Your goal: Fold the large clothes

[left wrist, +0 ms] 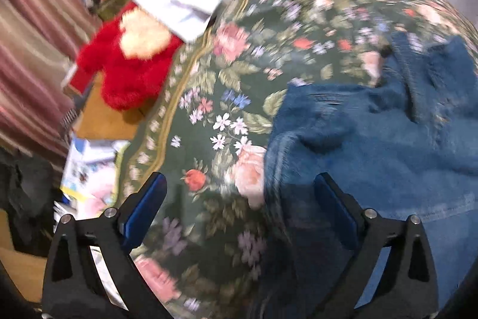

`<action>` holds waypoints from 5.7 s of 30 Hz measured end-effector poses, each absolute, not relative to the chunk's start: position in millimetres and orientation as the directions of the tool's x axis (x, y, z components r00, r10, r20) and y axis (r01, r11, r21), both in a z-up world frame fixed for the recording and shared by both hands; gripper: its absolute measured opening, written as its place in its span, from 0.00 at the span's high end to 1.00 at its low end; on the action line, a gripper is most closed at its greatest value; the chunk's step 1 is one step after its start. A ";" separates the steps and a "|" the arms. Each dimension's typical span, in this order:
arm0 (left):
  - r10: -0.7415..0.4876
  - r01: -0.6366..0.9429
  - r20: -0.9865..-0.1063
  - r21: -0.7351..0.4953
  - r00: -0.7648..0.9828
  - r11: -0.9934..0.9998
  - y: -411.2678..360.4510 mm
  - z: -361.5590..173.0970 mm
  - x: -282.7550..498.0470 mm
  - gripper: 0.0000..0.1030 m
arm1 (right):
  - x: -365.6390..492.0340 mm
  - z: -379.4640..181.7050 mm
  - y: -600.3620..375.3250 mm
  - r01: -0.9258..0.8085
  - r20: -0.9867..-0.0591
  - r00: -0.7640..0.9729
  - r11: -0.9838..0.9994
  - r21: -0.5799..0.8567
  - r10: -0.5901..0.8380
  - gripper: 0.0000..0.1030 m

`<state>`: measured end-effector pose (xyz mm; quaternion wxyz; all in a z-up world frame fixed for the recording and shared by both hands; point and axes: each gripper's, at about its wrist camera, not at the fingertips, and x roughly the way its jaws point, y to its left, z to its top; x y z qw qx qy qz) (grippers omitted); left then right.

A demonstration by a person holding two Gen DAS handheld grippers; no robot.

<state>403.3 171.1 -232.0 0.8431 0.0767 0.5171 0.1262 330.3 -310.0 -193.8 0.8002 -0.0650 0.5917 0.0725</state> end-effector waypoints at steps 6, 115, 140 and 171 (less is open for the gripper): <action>0.235 -0.038 -0.799 0.257 0.554 0.966 127.3 -174.2 371.3 0.02 | 308.3 -211.8 -334.2 -0.157 -0.964 0.252 0.980 -0.122 -0.079 0.82; 0.047 0.063 -0.937 0.073 0.347 0.995 30.0 -264.9 377.3 0.06 | 346.7 -216.2 -283.7 -0.140 -0.931 0.276 0.968 0.209 0.241 0.83; 0.032 -0.120 -0.908 -0.020 0.417 0.993 85.8 -256.5 368.1 0.88 | 331.2 -226.3 -327.5 0.059 -0.922 0.294 0.958 0.280 0.252 0.00; 0.062 -0.156 -0.860 -0.021 0.506 0.988 205.7 -201.0 337.9 0.19 | 349.4 -208.2 -290.5 0.002 -0.893 0.308 0.939 0.345 0.327 0.00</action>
